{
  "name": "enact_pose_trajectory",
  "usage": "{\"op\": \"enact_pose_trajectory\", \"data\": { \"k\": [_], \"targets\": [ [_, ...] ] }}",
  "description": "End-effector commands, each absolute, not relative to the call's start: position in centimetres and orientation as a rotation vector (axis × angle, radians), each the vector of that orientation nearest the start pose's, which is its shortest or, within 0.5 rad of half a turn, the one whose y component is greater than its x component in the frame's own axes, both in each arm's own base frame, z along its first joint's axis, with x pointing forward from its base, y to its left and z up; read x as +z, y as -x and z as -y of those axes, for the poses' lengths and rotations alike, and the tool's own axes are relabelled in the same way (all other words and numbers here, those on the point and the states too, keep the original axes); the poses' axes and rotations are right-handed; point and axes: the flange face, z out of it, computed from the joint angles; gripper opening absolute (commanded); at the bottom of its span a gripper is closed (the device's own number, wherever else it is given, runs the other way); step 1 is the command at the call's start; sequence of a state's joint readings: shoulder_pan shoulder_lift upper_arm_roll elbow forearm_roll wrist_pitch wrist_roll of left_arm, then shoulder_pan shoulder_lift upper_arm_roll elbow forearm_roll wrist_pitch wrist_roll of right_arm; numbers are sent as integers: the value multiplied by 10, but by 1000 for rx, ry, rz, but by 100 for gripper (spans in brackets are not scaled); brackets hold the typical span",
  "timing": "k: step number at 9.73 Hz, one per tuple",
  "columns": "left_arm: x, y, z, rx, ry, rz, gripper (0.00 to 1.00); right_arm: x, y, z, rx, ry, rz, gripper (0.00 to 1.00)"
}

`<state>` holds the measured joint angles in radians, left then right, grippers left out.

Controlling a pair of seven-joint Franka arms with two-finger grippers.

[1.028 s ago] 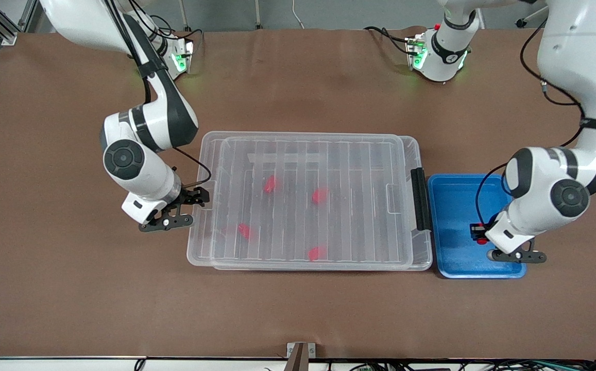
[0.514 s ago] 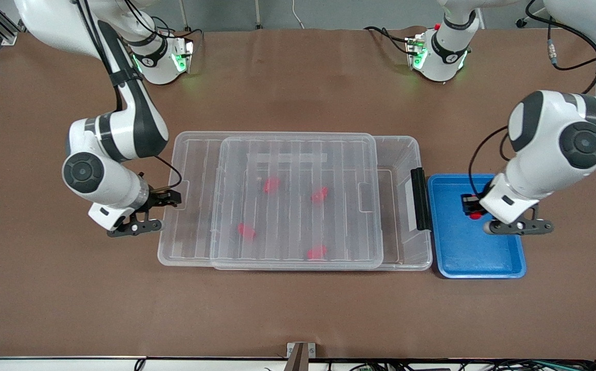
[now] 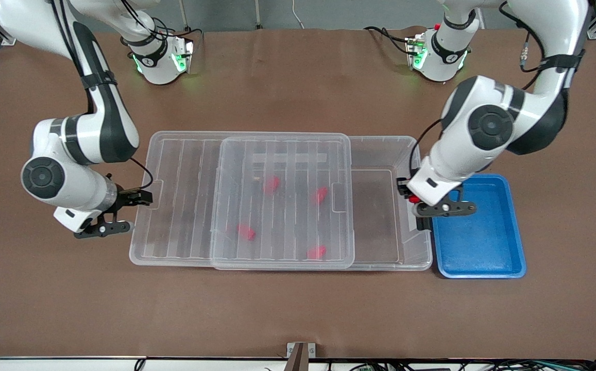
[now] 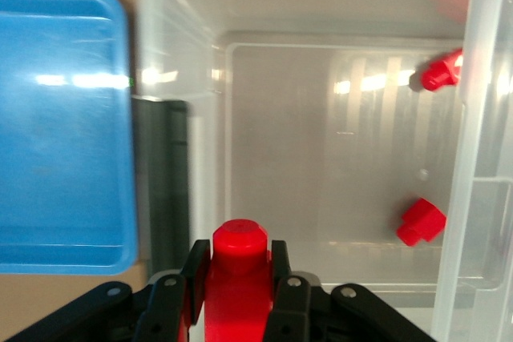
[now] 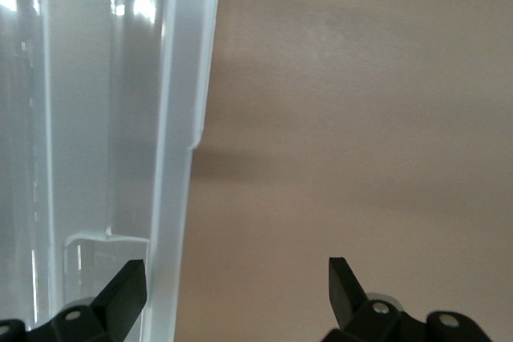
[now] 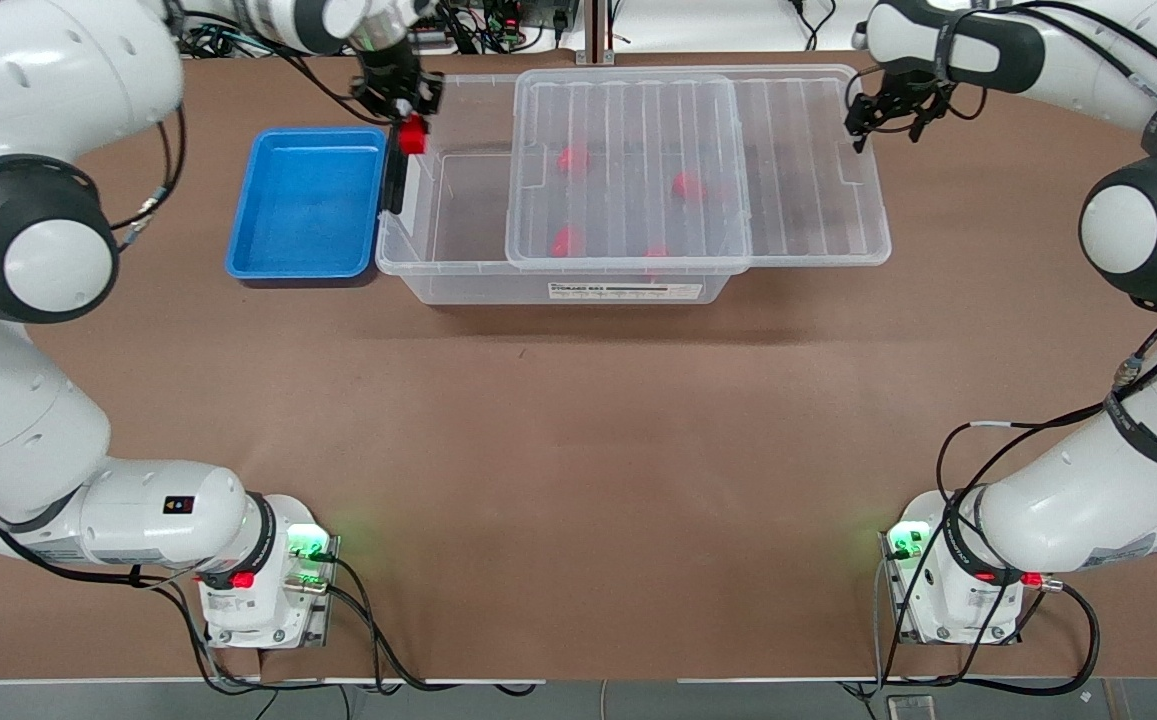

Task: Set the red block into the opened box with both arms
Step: 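Lift the block with the left gripper while the right gripper slides the box base out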

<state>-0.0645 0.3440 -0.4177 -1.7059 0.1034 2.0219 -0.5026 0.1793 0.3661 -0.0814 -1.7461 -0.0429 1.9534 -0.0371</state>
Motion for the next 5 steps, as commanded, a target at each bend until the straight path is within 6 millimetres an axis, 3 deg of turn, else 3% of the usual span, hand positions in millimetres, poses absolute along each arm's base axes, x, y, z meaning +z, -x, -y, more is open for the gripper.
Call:
{"op": "enact_pose_trajectory", "data": {
  "k": [1, 3, 5],
  "targets": [
    [351, -577, 314, 80, 3182, 9, 1, 363, -621, -40, 255, 3199, 291, 100],
    [300, -577, 312, 72, 3081, -91, 1, 366, -622, -30, 249, 3196, 300, 100],
    [252, -570, 320, 80, 3114, -11, 1, 379, -625, -30, 261, 3199, 282, 100]
  ]
}}
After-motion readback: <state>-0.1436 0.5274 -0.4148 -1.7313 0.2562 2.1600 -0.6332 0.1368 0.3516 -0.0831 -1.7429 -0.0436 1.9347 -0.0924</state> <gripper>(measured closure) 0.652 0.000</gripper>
